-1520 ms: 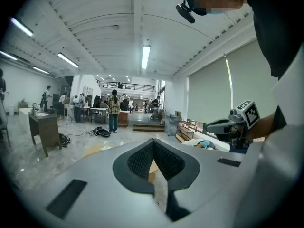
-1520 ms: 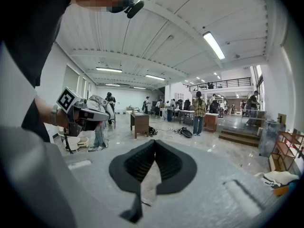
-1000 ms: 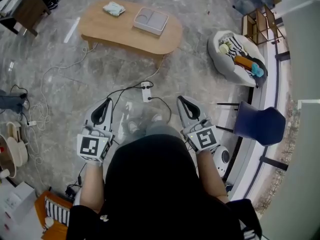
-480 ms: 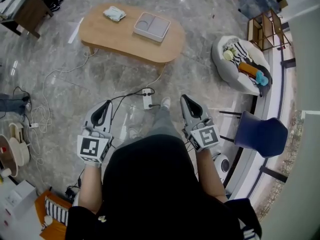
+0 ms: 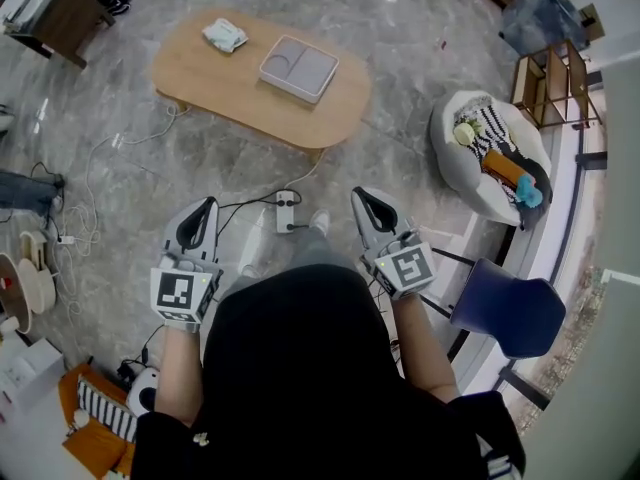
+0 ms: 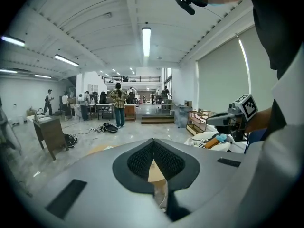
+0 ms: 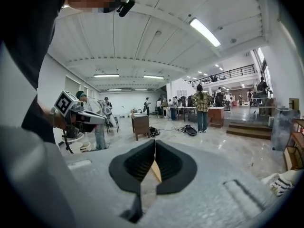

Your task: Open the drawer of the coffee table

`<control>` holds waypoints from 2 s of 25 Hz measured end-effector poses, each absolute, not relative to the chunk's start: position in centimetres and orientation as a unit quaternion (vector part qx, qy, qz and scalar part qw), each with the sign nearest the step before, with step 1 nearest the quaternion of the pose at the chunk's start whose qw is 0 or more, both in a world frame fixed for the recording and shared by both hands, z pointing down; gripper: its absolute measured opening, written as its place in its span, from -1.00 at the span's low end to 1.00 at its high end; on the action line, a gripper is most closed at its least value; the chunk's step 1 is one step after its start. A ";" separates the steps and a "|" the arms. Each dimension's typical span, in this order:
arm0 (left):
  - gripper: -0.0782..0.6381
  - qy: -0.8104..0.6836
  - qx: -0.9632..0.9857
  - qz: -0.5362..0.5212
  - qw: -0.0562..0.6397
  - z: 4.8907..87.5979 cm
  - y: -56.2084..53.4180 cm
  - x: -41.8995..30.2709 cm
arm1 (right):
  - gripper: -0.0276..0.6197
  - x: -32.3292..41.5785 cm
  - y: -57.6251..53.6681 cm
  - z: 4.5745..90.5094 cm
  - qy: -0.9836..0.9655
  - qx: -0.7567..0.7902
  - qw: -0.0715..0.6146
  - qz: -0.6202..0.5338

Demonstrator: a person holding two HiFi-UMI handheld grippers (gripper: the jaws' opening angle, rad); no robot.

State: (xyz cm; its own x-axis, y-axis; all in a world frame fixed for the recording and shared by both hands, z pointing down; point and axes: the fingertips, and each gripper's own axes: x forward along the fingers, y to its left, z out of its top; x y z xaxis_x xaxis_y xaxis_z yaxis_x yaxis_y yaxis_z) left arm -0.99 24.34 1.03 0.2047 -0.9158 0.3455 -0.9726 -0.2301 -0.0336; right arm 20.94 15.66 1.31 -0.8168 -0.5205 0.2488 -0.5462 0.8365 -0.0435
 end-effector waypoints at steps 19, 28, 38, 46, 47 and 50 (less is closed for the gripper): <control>-0.74 -0.647 0.721 0.186 0.166 7.7 13.3 -1.1 | -0.91 20.3 4.7 9.3 -0.952 0.234 0.167 0.103; -0.74 -0.590 0.751 0.224 0.193 14.0 8.9 -6.8 | -0.79 15.8 2.7 14.0 -0.929 0.274 0.213 0.127; -0.74 -0.542 0.766 0.245 0.242 23.9 4.8 -12.5 | -0.65 11.2 1.0 22.2 -0.901 0.293 0.277 0.157; -0.73 -0.541 0.750 0.233 0.301 33.2 3.3 -14.6 | -0.54 9.8 -0.4 30.1 -0.882 0.297 0.317 0.183; -0.73 -0.541 0.748 0.232 0.307 34.4 3.3 -14.7 | -0.54 9.8 -0.6 31.1 -0.881 0.295 0.321 0.186; -0.58 -0.540 0.745 0.235 0.313 37.6 3.2 -15.4 | -0.48 9.8 -1.2 34.3 -0.874 0.296 0.333 0.196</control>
State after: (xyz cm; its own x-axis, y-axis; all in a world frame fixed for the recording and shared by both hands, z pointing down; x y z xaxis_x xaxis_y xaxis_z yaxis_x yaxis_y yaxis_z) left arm -15.39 3.18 37.63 0.3059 -0.6574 0.6887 -0.9520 -0.2202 0.2126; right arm 9.77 -1.16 34.25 -0.6033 -0.3867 0.6975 -0.6476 0.7479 -0.1455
